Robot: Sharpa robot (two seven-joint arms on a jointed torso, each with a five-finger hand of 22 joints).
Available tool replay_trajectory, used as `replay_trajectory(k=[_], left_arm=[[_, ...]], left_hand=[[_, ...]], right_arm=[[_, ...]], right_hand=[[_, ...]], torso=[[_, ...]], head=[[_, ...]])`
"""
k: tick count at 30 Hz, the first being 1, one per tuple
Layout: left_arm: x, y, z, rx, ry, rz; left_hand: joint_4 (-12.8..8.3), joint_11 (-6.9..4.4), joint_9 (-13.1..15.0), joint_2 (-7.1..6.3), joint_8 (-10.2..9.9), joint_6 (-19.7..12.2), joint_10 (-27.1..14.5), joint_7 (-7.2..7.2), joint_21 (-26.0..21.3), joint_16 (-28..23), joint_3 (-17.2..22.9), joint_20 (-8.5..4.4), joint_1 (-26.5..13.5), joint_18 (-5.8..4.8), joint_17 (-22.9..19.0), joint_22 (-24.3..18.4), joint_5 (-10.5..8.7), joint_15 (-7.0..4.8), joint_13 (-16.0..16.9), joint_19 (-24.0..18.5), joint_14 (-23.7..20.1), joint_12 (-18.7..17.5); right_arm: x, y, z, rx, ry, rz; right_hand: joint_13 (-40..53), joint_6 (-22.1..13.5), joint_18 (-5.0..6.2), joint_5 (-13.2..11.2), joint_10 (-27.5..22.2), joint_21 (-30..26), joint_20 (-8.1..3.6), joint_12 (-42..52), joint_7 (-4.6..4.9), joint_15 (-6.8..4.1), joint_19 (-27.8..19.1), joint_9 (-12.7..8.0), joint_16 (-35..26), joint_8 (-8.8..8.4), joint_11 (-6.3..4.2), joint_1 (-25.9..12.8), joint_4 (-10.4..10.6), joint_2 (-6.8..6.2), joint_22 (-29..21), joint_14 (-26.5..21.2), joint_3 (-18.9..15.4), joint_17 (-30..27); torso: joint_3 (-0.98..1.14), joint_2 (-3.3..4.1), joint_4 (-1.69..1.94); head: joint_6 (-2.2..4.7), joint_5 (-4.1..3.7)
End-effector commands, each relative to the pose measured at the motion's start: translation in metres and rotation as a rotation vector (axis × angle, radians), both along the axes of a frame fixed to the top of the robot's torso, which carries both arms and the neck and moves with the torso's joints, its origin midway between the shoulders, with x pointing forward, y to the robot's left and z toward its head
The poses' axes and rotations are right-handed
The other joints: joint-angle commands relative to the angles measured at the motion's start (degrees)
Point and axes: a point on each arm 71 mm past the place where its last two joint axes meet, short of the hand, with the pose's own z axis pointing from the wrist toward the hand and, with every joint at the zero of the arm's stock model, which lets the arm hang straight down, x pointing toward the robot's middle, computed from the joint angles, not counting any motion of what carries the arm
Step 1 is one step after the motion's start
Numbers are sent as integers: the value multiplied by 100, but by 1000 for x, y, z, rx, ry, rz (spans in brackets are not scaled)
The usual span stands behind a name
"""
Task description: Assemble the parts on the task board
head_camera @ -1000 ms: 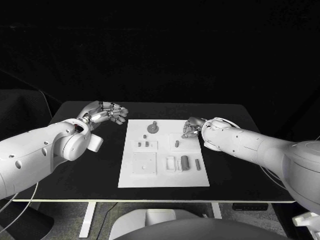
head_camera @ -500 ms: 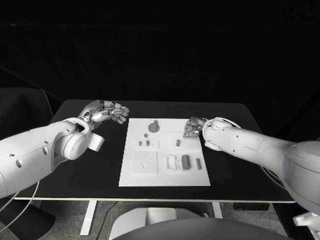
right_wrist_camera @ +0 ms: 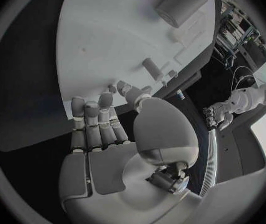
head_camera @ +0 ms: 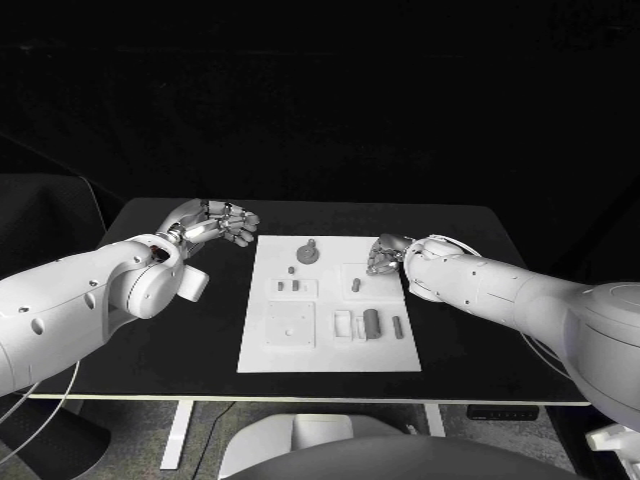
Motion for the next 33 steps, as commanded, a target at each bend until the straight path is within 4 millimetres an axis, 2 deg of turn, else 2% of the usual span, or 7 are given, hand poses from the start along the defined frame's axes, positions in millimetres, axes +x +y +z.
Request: replay_trajectory(k=[1, 4, 7, 14, 29, 33], left_arm=[[0, -1, 3, -11, -5, 3], [1, -1, 3, -12, -6, 3], [1, -1, 4, -12, -6, 4], [1, 0, 4, -11, -5, 7], [2, 1, 5, -8, -3, 9], [2, 2, 5, -8, -4, 11]], left_hand=[[17, 17, 5, 55, 20, 18, 15, 39, -38, -33, -31, 2, 14, -40, -6, 7, 25, 11, 8, -26, -37, -21], [16, 18, 5, 54, 19, 17, 14, 39, -39, -34, -31, 2, 15, -40, -7, 7, 25, 11, 8, -27, -38, -23], [15, 18, 5, 54, 19, 17, 13, 40, -40, -34, -31, 2, 17, -40, -7, 7, 25, 11, 8, -27, -38, -24], [13, 19, 4, 54, 17, 15, 11, 40, -42, -36, -31, 1, 20, -40, -8, 8, 25, 11, 7, -28, -38, -27], [1, 28, -6, 42, -13, -26, -39, 48, -60, -54, -36, 0, 38, -41, -19, 12, 22, 15, -4, -35, -42, -69], [0, 29, -7, 43, -16, -30, -43, 49, -62, -55, -35, 0, 42, -40, -21, 13, 23, 15, -5, -35, -42, -74]], right_arm=[[-1, 3, -1, -15, 8, 19], [-1, 3, -1, -18, 6, 20], [-1, 2, -1, -24, 7, 20], [-1, 0, -1, -33, 7, 7], [-1, -1, -1, -44, -3, 5], [-1, -2, 0, -46, -9, 6]], right_hand=[[-19, 206, 10, 21, 86, 43, 11, 43, -10, -15, 52, 46, 31, 97, -6, 127, -7, 108, -15, 46, 116, -14], [-33, 310, 13, 6, 113, 44, 14, 45, -19, -25, 65, 73, 37, 139, -12, 215, 2, 82, -22, 63, 229, -21], [-40, 427, 15, 4, 153, 56, 17, 58, -31, -34, 89, 103, 53, 190, -19, 259, 18, 77, -24, 93, 317, -23], [-42, 455, 16, 5, 162, 58, 18, 61, -34, -36, 95, 110, 57, 202, -21, 273, 18, 76, -25, 101, 341, -23], [-57, 371, 22, 10, 178, 61, 16, 57, -21, -42, 106, 92, 59, 139, -31, 349, -14, 3, -30, 111, 428, -31], [-80, 386, 32, 24, 185, 60, 14, 47, -23, -50, 119, 99, 58, 124, -43, 523, -36, 66, -42, 121, 629, -45]], torso=[[1, 11, -1], [-1, 12, 3], [-2, 14, 5], [1, 23, -6], [2, 41, -1], [7, 41, -9]], head=[[-3, 17], [-12, 34], [-18, 84], [-22, 84], [-32, 79], [-35, 80]])
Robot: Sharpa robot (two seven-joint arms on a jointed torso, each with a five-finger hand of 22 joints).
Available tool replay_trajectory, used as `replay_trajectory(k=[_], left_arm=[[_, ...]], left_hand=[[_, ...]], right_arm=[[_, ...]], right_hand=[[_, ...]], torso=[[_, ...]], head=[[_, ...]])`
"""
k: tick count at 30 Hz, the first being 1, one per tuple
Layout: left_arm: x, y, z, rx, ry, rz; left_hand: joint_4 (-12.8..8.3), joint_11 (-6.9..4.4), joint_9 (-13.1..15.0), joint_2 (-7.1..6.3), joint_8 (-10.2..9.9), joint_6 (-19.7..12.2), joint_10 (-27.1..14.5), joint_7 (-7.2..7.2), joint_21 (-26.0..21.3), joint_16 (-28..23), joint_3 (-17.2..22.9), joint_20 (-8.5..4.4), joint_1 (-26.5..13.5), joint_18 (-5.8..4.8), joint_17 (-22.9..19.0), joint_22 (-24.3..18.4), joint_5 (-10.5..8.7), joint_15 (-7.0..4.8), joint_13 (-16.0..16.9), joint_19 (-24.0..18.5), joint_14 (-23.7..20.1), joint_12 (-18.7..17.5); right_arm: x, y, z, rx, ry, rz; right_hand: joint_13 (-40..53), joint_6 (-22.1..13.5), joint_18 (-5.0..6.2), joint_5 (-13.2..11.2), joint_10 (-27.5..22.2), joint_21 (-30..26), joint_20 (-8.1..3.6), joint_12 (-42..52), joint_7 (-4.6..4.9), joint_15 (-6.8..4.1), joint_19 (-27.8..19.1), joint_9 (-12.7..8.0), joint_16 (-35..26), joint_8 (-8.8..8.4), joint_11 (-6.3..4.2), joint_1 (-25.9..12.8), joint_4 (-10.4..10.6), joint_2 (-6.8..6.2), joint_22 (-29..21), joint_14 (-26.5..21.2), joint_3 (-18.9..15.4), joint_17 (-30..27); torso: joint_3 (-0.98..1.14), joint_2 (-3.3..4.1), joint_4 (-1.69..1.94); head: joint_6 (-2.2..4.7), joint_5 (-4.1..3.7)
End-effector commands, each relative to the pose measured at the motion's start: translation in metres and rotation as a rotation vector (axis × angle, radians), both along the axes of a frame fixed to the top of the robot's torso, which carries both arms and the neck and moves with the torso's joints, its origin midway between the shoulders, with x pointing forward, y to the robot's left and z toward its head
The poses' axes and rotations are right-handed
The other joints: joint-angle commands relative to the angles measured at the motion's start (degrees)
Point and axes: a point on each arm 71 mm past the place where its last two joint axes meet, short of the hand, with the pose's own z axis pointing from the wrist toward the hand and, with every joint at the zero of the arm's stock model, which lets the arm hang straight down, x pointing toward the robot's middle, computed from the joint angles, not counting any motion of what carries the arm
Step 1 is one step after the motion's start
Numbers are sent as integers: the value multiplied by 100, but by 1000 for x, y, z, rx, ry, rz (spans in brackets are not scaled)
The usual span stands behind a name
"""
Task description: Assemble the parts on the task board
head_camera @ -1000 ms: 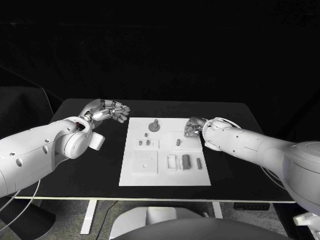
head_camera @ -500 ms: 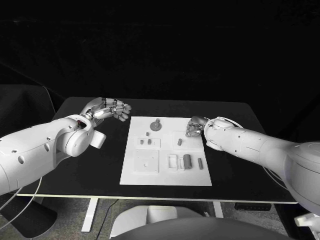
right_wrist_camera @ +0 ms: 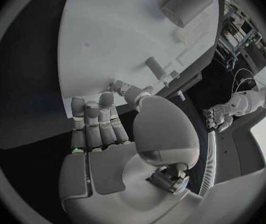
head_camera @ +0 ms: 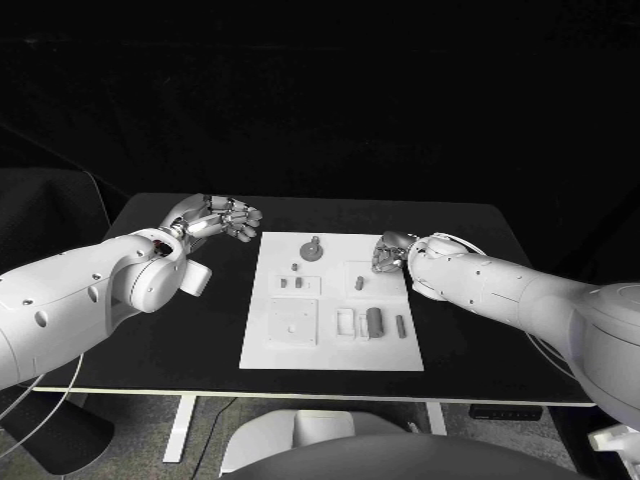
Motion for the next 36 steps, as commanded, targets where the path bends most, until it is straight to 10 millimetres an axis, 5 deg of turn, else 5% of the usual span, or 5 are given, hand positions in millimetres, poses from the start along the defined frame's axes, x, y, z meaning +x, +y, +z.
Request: replay_trajectory(k=[1, 20, 36], left_arm=[[0, 0, 2, -8, -6, 3], [2, 4, 4, -5, -12, 15], [4, 10, 6, 0, -16, 27]], left_hand=[[-1, 8, -5, 21, -16, -10, -22, 29, -39, -28, -35, -1, 20, -40, -10, 7, 23, 15, -4, -35, -43, -38], [-6, 9, -8, 31, -25, -20, -35, 29, -46, -34, -28, -2, 38, -39, -15, 10, 25, 14, -7, -35, -41, -52], [-7, 9, -8, 33, -28, -23, -38, 29, -49, -36, -27, -2, 42, -39, -16, 11, 25, 14, -7, -35, -40, -56]], right_arm=[[-2, -2, -2, -25, 4, 2], [-1, 1, 5, -8, -46, 16], [9, 5, 36, 13, -101, 43]], right_hand=[[-15, 11, 31, 27, 33, 39, 15, 23, -3, -5, 40, 21, 20, -21, 9, 146, 1, 89, -11, 39, 114, -12], [-35, 185, 29, 15, 55, 41, 22, 24, -21, -8, 53, 68, 27, 49, 8, 250, 8, 126, -21, 59, 333, -23], [-36, 219, 26, 8, 71, 49, 25, 30, -23, -9, 62, 77, 33, 63, 8, 235, 15, 90, -20, 74, 345, -23]], torso=[[3, 5, -10], [-3, 21, -12], [-2, 35, -12]], head=[[-6, -12], [8, -10], [21, -57]])
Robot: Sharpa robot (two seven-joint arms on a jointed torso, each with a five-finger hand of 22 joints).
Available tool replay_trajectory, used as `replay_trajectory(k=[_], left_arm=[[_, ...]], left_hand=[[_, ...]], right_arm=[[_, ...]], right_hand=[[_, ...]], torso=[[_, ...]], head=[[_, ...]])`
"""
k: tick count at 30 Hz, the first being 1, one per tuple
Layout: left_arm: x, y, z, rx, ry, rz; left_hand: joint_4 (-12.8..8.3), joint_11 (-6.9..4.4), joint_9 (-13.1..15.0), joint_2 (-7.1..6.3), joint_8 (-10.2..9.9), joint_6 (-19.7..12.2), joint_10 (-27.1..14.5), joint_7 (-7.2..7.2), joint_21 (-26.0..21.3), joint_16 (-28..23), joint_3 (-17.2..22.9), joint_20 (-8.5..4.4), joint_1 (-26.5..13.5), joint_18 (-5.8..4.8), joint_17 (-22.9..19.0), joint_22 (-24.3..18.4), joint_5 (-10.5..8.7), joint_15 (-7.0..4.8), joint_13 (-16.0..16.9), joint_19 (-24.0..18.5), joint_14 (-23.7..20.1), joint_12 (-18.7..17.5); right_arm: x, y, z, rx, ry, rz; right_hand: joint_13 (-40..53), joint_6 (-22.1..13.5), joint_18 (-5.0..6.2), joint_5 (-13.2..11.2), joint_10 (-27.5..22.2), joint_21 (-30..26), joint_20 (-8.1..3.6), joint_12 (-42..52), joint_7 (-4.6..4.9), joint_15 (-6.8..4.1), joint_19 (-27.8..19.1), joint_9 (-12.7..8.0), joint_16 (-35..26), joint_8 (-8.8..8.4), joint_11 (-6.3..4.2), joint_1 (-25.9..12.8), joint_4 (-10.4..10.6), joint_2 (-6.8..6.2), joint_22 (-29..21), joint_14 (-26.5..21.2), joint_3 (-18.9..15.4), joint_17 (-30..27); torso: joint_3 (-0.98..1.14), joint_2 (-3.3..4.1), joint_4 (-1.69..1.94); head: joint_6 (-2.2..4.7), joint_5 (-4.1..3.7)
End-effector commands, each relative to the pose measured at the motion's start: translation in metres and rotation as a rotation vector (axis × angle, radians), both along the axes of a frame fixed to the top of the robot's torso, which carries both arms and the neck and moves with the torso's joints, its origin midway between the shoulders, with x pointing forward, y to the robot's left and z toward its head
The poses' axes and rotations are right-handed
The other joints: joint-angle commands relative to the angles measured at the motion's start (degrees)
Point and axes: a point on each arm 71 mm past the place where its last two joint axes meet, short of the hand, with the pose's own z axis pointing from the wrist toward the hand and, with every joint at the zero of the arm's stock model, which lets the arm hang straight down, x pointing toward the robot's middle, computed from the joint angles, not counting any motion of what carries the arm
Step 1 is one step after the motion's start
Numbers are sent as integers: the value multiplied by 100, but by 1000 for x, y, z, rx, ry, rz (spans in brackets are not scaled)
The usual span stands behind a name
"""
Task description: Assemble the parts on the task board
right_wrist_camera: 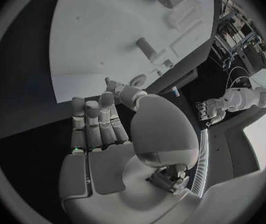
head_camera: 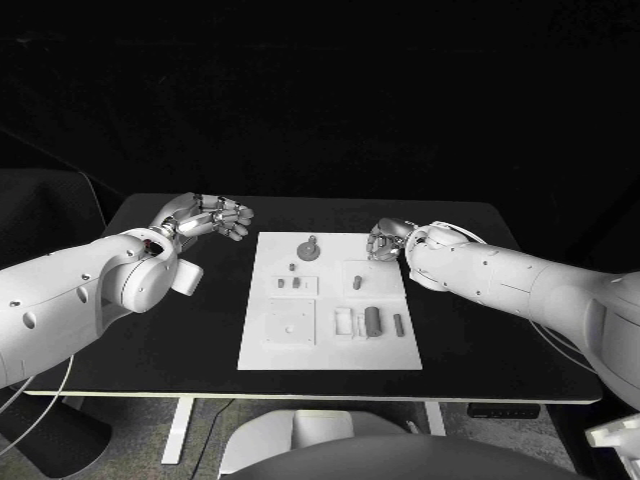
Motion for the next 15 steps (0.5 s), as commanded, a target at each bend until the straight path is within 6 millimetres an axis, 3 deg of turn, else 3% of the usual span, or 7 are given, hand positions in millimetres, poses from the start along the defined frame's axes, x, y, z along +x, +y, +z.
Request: replay_trajectory(k=[1, 9, 15], left_arm=[[1, 1, 2, -7, -7, 7], [2, 2, 3, -5, -6, 10], [2, 1, 2, -6, -5, 10]], left_hand=[[-7, 10, -7, 33, -28, -24, -39, 29, -27, -36, -27, -2, 42, -39, -6, 7, 25, 14, -6, -35, -40, -30], [-7, 11, -8, 33, -29, -25, -41, 30, -28, -37, -27, -2, 43, -39, -7, 7, 25, 14, -7, -35, -40, -32], [-7, 11, -8, 32, -31, -27, -43, 30, -30, -39, -28, -2, 44, -39, -8, 8, 24, 14, -7, -36, -41, -35]], right_arm=[[2, 1, 6, -8, -15, 8], [4, 10, 23, 19, -26, 41], [-1, 34, 33, 55, -13, 107]], right_hand=[[-8, 107, 26, 6, 31, 27, 5, 31, 49, -1, 42, 56, 34, 57, 9, -8, 2, -17, -5, 45, 17, -5], [-10, 120, 24, 3, 39, 32, 7, 33, 48, -1, 47, 60, 37, 62, 9, -22, 5, -47, -4, 53, 20, -6], [-11, 125, 23, 2, 42, 33, 8, 33, 49, -1, 49, 61, 38, 63, 9, -29, 7, -59, -4, 55, 20, -6]], torso=[[2, 5, 9], [-1, 4, 3], [-4, -5, -1]], head=[[8, -16], [11, 1], [9, 24]])
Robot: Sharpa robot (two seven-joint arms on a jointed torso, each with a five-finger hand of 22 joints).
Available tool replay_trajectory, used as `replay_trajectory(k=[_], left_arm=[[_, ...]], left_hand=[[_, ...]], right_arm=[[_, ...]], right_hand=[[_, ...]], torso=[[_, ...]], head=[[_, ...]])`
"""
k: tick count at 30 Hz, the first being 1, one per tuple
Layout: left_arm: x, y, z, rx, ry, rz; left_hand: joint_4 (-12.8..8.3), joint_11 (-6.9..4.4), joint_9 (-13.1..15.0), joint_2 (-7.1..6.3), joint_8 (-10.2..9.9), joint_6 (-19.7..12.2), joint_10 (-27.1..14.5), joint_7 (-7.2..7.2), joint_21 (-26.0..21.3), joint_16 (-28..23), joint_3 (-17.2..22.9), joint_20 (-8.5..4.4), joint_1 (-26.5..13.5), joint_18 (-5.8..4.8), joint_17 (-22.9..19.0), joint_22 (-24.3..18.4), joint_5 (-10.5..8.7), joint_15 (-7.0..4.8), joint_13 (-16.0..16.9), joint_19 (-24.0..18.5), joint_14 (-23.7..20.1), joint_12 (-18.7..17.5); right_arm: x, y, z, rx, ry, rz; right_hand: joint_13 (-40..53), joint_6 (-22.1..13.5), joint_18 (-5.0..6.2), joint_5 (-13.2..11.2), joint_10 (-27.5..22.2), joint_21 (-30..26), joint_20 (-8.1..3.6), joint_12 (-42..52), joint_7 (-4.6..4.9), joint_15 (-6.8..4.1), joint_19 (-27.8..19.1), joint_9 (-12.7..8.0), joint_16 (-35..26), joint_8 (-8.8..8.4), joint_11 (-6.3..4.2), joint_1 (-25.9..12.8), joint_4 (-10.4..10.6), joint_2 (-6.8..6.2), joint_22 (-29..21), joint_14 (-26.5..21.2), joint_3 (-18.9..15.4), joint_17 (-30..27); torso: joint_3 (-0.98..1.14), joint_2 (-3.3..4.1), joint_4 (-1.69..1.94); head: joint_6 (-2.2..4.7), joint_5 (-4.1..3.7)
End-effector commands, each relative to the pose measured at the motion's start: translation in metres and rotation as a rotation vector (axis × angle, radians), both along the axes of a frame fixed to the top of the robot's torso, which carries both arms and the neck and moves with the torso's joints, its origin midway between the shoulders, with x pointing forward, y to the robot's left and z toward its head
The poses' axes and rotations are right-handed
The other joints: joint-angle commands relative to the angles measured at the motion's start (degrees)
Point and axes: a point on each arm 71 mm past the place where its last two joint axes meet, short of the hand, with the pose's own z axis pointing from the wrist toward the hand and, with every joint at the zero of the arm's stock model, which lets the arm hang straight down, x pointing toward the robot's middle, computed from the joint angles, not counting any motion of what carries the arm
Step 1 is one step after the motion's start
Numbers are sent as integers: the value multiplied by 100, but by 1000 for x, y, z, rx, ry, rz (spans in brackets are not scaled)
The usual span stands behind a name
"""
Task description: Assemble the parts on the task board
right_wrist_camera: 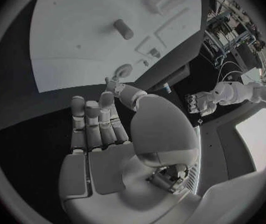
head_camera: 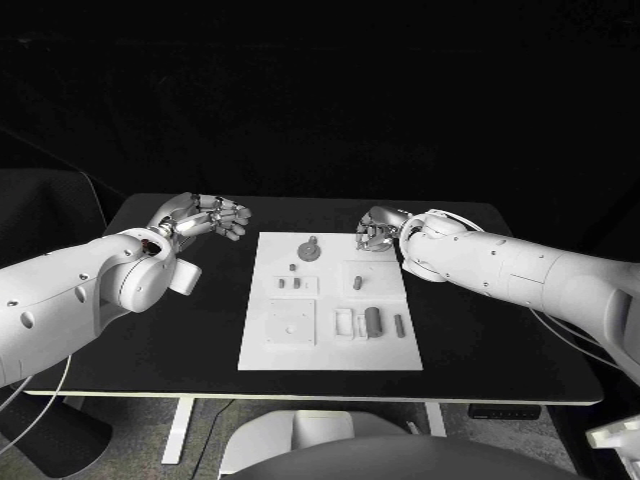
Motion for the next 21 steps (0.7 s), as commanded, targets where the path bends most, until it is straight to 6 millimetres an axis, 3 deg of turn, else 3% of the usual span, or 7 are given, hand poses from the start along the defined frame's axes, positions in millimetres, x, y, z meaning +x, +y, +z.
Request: replay_trajectory(k=[1, 10, 21], left_arm=[[1, -3, 2, -10, -4, 1], [2, -3, 1, -10, -1, 3], [2, -3, 1, -11, 0, 8]], left_hand=[[-7, 11, -8, 32, -31, -27, -44, 30, -30, -39, -28, -2, 44, -39, -9, 8, 24, 14, -7, -36, -41, -35], [-7, 12, -9, 31, -34, -31, -50, 31, -33, -41, -29, -1, 45, -39, -11, 9, 23, 15, -8, -36, -41, -41], [-6, 15, -11, 28, -39, -38, -62, 32, -37, -45, -32, 0, 45, -40, -13, 10, 22, 15, -11, -38, -43, -51]], right_arm=[[-5, 17, 1, 10, 31, 51], [-17, 58, 5, 39, 56, 153], [-32, 94, 5, 37, 81, 254]], right_hand=[[-6, 125, 22, 2, 44, 34, 8, 34, 49, -9, 50, 61, 39, 62, 9, -44, 9, -49, -4, 50, 21, -7], [-9, 126, 20, 1, 48, 37, 10, 34, 51, -9, 52, 62, 40, 60, 9, -61, 13, -78, -5, 53, 21, -8], [-12, 123, 18, -1, 50, 38, 12, 32, 52, -8, 53, 62, 39, 55, 11, -78, 18, -102, -5, 54, 21, -10]], torso=[[-8, -9, -3], [-13, -4, 16], [-16, 4, 8]], head=[[2, 19], [16, 53], [-44, 193]])
